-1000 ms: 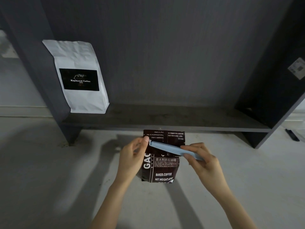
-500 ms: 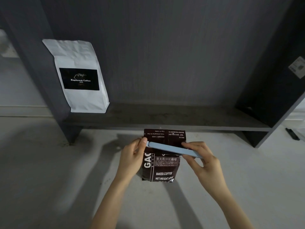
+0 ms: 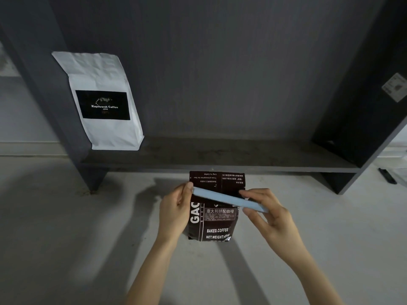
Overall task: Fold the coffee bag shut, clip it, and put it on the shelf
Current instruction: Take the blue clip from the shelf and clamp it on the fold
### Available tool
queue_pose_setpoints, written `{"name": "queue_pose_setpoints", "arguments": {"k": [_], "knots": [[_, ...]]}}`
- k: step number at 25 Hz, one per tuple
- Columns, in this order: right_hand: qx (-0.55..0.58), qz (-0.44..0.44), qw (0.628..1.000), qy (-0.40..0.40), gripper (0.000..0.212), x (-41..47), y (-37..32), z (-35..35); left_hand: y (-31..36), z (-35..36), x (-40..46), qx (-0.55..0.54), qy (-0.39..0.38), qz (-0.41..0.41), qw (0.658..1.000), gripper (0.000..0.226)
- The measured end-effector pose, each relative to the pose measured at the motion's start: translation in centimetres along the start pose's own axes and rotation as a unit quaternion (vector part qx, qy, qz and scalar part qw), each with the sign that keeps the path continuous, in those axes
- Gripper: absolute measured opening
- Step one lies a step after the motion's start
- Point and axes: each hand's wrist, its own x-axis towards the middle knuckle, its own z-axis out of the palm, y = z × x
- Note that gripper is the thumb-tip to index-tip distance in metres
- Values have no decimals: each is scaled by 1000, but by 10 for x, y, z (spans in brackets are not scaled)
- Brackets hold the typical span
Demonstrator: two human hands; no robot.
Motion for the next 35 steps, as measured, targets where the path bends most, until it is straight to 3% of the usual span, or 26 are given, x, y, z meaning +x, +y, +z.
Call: {"name": "queue_pose_setpoints", "arguments": {"k": [5,8,12,15,19,28,35], "knots": [[-30,23,999,-2,20,-9,0,-11,4,-1,-2,31,40,12,999,28],[-1,52,999,-2,32,-14,0,-18,6,-1,-3,28,36,8,999,28],[83,62,995,-1,24,-15,-6,-23,8,-2,-4,-31,-1,-15,999,27],[124,75,987,73,22,-10,-7,-31,10,-5,-5,-105,-48,-1,993,16],[141,108,966,185,18,-4,3,-51,7,-10,-4,-120,-87,31,988,35],[23,133,989,51,23,21,12,-40,4,-13,-3,-109,-106,38,988,53],[3,115,993,22,25,41,12,-10,0,-16,-3,-107,-116,47,986,56]]}}
